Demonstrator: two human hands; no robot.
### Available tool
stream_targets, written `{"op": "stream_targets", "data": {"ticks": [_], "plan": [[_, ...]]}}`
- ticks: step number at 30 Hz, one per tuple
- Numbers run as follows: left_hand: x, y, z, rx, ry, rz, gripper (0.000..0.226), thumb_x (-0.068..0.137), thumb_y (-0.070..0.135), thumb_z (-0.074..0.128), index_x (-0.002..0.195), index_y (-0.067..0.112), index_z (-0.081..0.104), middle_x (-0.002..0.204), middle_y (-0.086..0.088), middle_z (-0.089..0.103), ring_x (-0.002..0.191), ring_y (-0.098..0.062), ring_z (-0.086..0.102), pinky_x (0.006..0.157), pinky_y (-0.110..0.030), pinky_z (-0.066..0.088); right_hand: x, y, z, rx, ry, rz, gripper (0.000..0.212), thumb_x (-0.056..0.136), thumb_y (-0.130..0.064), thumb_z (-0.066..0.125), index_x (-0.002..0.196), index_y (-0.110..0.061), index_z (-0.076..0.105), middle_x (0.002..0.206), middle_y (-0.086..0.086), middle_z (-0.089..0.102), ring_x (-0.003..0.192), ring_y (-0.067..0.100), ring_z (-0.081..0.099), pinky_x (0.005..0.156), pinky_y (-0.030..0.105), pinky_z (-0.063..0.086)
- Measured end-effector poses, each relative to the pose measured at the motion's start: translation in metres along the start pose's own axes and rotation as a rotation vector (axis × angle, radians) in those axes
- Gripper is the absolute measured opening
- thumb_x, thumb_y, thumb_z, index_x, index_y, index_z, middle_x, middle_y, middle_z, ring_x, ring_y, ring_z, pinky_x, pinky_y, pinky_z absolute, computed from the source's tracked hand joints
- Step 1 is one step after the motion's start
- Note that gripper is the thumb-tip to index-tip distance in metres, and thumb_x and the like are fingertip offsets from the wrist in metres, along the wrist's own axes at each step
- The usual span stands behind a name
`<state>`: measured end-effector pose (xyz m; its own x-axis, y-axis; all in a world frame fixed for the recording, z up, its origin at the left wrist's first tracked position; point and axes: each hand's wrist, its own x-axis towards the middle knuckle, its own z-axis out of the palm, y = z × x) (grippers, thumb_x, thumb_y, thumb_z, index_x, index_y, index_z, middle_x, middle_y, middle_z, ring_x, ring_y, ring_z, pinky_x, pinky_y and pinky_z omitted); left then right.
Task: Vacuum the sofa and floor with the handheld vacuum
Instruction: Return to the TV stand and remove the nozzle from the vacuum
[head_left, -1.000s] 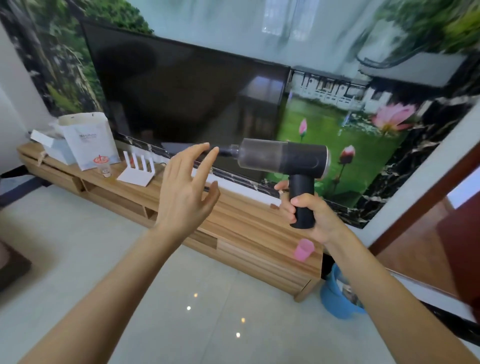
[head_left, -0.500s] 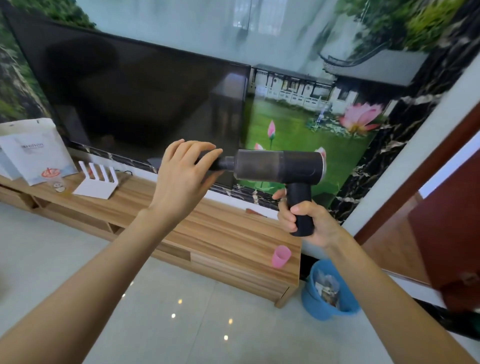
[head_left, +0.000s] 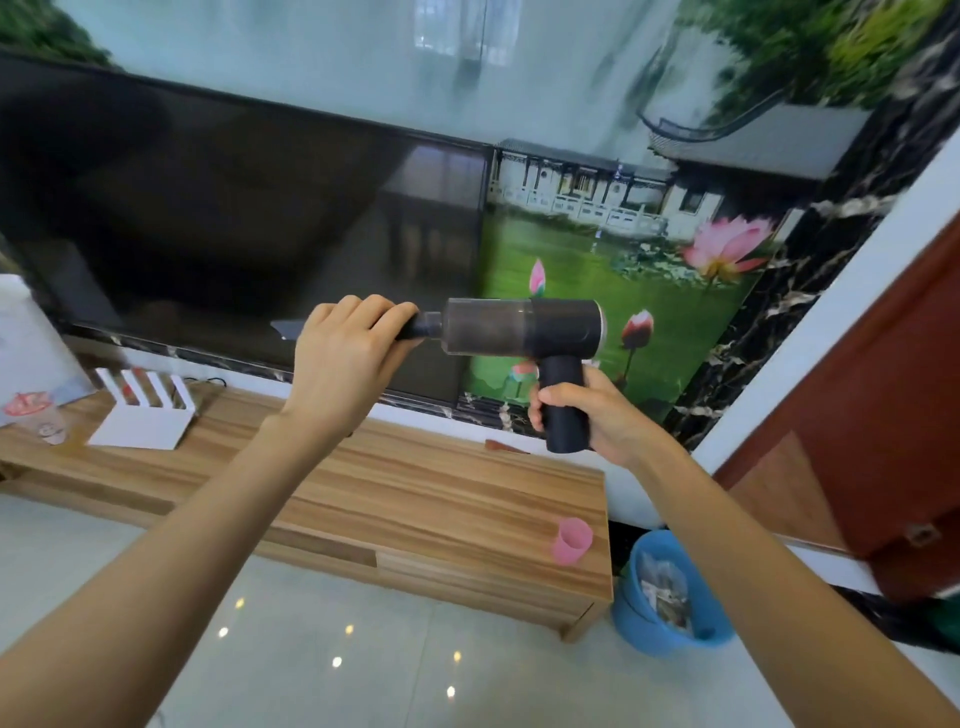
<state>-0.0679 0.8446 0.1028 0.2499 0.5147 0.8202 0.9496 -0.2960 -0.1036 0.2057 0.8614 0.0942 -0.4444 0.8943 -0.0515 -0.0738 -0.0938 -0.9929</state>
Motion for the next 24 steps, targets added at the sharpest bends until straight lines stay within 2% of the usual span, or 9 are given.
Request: {"op": "stream_targets", "data": {"ticks": [3, 6, 8, 10, 12, 14, 17, 19, 24], "plan": [[0.004, -0.021, 0.019, 0.008, 0.009, 0.003, 0.022, 0.096, 0.031, 0.056, 0.103, 0.012, 0.065, 0.085, -0.005, 0.063, 0.070, -0.030, 0.055, 0.061, -0.038, 0.035, 0.028, 0.000, 0.011, -0.100, 0.135, -0.019, 0.009, 0.078, -0.001, 0.067, 0.083, -0.001, 0.060, 0.067, 0.012, 0.062, 0.061, 0.021, 0.060, 0.065, 0.034, 0.050], [0.005, -0.034, 0.035, -0.003, -0.001, -0.029, 0.020, 0.094, 0.030, 0.059, 0.103, 0.012, 0.065, 0.085, -0.005, 0.063, 0.070, -0.029, 0.055, 0.062, -0.038, 0.036, 0.048, 0.002, 0.022, -0.106, 0.308, -0.037, 0.018, 0.080, 0.004, 0.071, 0.094, -0.001, 0.059, 0.076, 0.012, 0.064, 0.062, 0.016, 0.066, 0.065, 0.031, 0.053], [0.004, -0.040, 0.042, -0.010, -0.008, -0.051, 0.020, 0.094, 0.029, 0.059, 0.102, 0.012, 0.064, 0.085, -0.005, 0.064, 0.070, -0.030, 0.055, 0.062, -0.038, 0.036, 0.055, 0.001, 0.026, -0.091, 0.394, -0.101, 0.050, 0.075, 0.005, 0.076, 0.118, -0.004, 0.051, 0.093, 0.011, 0.066, 0.070, 0.016, 0.069, 0.066, 0.031, 0.055], [0.004, -0.044, 0.047, -0.015, -0.002, -0.059, 0.019, 0.094, 0.028, 0.059, 0.102, 0.012, 0.064, 0.085, -0.006, 0.064, 0.070, -0.031, 0.055, 0.061, -0.038, 0.037, 0.060, 0.002, 0.023, -0.127, 0.449, -0.181, 0.087, 0.072, 0.001, 0.080, 0.141, -0.019, 0.033, 0.116, -0.003, 0.060, 0.090, 0.009, 0.068, 0.075, 0.029, 0.056], [0.004, -0.046, 0.050, -0.014, 0.000, -0.055, 0.019, 0.093, 0.028, 0.059, 0.103, 0.012, 0.064, 0.085, -0.006, 0.064, 0.070, -0.031, 0.055, 0.061, -0.038, 0.037, 0.063, 0.001, 0.019, -0.256, 0.494, -0.258, 0.114, 0.068, -0.012, 0.085, 0.150, -0.034, 0.009, 0.126, -0.014, 0.048, 0.110, 0.005, 0.061, 0.091, 0.032, 0.052], [0.003, -0.044, 0.051, 0.008, 0.005, -0.046, 0.019, 0.093, 0.028, 0.060, 0.102, 0.012, 0.064, 0.085, -0.005, 0.064, 0.069, -0.030, 0.055, 0.061, -0.038, 0.037, 0.065, -0.001, 0.016, -0.476, 0.519, -0.340, 0.124, 0.062, -0.029, 0.087, 0.151, -0.038, 0.001, 0.137, -0.011, 0.040, 0.127, 0.012, 0.048, 0.105, 0.040, 0.043], [0.000, -0.039, 0.053, 0.028, 0.008, -0.035, 0.018, 0.093, 0.028, 0.060, 0.101, 0.012, 0.065, 0.085, -0.004, 0.063, 0.069, -0.029, 0.055, 0.062, -0.037, 0.037, 0.064, -0.008, 0.015, -0.689, 0.462, -0.438, 0.117, 0.067, -0.025, 0.087, 0.153, -0.030, 0.008, 0.148, -0.007, 0.028, 0.136, 0.009, 0.033, 0.107, 0.026, 0.031], [0.000, -0.035, 0.054, 0.026, 0.003, -0.041, 0.019, 0.093, 0.028, 0.058, 0.101, 0.012, 0.065, 0.085, -0.005, 0.063, 0.069, -0.029, 0.055, 0.061, -0.037, 0.037, 0.065, -0.012, 0.015, -0.833, 0.426, -0.489, 0.107, 0.068, -0.024, 0.086, 0.152, -0.027, 0.020, 0.153, -0.003, 0.027, 0.138, 0.011, 0.031, 0.107, 0.025, 0.029], [0.007, -0.023, 0.056, 0.032, -0.007, -0.053, 0.020, 0.093, 0.028, 0.057, 0.102, 0.012, 0.065, 0.085, -0.005, 0.064, 0.070, -0.029, 0.056, 0.061, -0.037, 0.038, 0.069, -0.007, 0.003, -1.232, 0.450, -0.634, 0.083, 0.067, -0.038, 0.081, 0.141, -0.025, 0.047, 0.149, 0.007, 0.040, 0.143, 0.033, 0.024, 0.114, 0.061, 0.018]]}}
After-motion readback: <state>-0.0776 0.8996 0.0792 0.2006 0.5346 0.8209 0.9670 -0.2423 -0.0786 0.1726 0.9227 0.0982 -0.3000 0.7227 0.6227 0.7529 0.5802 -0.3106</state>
